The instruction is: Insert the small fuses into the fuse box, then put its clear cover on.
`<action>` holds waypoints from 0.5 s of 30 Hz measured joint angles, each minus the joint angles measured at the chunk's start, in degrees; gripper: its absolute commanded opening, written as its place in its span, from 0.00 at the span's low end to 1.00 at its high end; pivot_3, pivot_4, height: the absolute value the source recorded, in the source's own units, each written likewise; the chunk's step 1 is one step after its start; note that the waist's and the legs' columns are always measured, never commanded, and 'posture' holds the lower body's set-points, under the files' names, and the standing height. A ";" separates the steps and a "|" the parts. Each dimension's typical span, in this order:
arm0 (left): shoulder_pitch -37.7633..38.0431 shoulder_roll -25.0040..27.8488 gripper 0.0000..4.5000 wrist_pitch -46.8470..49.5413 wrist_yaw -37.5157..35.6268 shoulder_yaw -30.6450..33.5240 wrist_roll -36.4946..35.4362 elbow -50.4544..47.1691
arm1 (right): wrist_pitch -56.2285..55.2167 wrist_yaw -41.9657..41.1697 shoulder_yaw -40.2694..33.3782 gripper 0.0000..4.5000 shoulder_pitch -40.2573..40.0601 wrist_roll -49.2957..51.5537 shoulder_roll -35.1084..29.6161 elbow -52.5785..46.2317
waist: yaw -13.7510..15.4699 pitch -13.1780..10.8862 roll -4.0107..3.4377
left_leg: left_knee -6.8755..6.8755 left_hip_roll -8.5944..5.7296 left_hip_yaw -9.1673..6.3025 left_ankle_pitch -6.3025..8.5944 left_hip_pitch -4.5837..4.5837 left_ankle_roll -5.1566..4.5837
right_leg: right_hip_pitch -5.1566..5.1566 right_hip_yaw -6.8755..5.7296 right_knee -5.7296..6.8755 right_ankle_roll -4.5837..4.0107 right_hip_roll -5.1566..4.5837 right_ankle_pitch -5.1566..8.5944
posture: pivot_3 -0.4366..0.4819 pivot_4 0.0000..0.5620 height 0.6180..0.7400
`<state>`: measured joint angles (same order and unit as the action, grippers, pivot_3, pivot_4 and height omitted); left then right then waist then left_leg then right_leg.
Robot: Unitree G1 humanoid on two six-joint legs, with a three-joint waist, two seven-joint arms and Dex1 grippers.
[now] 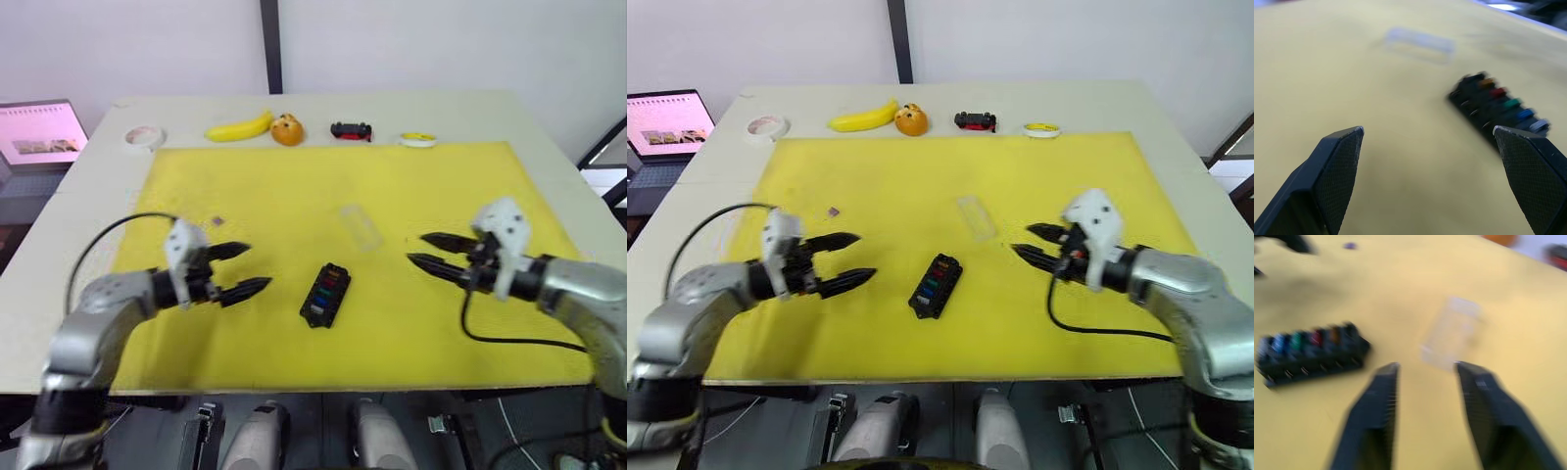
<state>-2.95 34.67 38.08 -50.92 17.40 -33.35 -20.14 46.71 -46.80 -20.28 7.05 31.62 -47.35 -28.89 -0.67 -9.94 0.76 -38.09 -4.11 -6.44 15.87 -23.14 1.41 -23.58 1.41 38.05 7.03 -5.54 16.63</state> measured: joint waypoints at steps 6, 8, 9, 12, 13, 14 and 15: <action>13.65 -0.88 1.00 5.12 7.65 16.02 -6.23 -3.04 | -3.57 -2.58 -5.54 0.99 -5.27 -0.27 -2.60 5.09 | -0.04 0.00 -0.01 | 0.13 0.00 0.10 0.08 0.42 -0.09 | 0.44 0.03 -0.19 -0.01 -0.03 0.02 | 0.48 0.27 1.00; 17.07 -1.30 1.00 5.80 8.99 20.03 -7.94 -2.98 | -4.02 -2.58 -6.44 0.99 -6.04 -0.38 -2.83 5.84 | 0.05 0.00 -0.01 | 0.13 0.01 0.10 0.08 0.47 -0.09 | 0.50 0.03 -0.20 -0.01 -0.05 0.02 | 0.48 0.27 1.00; 18.57 -1.33 1.00 6.05 9.38 21.44 -8.58 -2.99 | -4.32 -2.53 -6.58 0.99 -6.19 -0.42 -2.83 5.98 | 0.06 0.00 -0.01 | 0.13 0.01 0.10 0.08 0.49 -0.09 | 0.53 0.03 -0.22 -0.01 -0.08 0.02 | 0.48 0.27 1.00; 21.73 -1.31 1.00 5.94 9.75 22.28 -8.64 -3.01 | -4.65 -1.46 -6.32 0.99 -6.14 -0.41 -2.59 6.00 | 0.10 0.00 -0.04 | 0.17 0.04 0.08 0.10 0.67 -0.10 | 0.79 0.01 -0.42 -0.02 -0.11 0.03 | 0.48 0.27 1.00; 21.62 -1.31 1.00 5.98 9.97 22.01 -8.69 -3.05 | -4.64 -1.06 -5.82 0.99 -5.79 -0.35 -2.40 5.92 | 0.16 0.00 -0.04 | 0.18 0.05 0.03 0.11 0.67 -0.10 | 0.85 -0.01 -0.49 -0.03 -0.11 0.03 | 0.48 0.27 1.00; 20.82 -1.32 1.00 6.31 10.53 21.54 -8.99 -3.05 | -4.54 -0.49 -5.13 0.99 -5.24 -0.23 -2.03 5.66 | 0.25 0.00 -0.04 | 0.18 0.05 0.01 0.11 0.67 -0.10 | 0.89 -0.02 -0.52 -0.03 -0.11 0.03 | 0.48 0.27 1.00; 18.70 -1.36 1.00 7.48 11.64 20.78 -10.29 -3.04 | -4.23 0.39 -3.91 0.99 -3.90 0.26 -0.94 4.93 | 0.36 0.01 -0.04 | 0.18 0.04 -0.01 0.11 0.67 -0.10 | 0.89 -0.03 -0.52 -0.02 -0.12 0.02 | 0.48 0.27 1.00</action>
<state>15.75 33.31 45.56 -39.28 38.18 -43.64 -23.18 42.48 -46.41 -24.19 3.16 31.88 -48.29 -23.96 -0.31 -9.93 0.72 -37.91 -4.06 -6.45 15.98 -22.47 1.31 -22.69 1.37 37.54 7.00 -5.65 16.65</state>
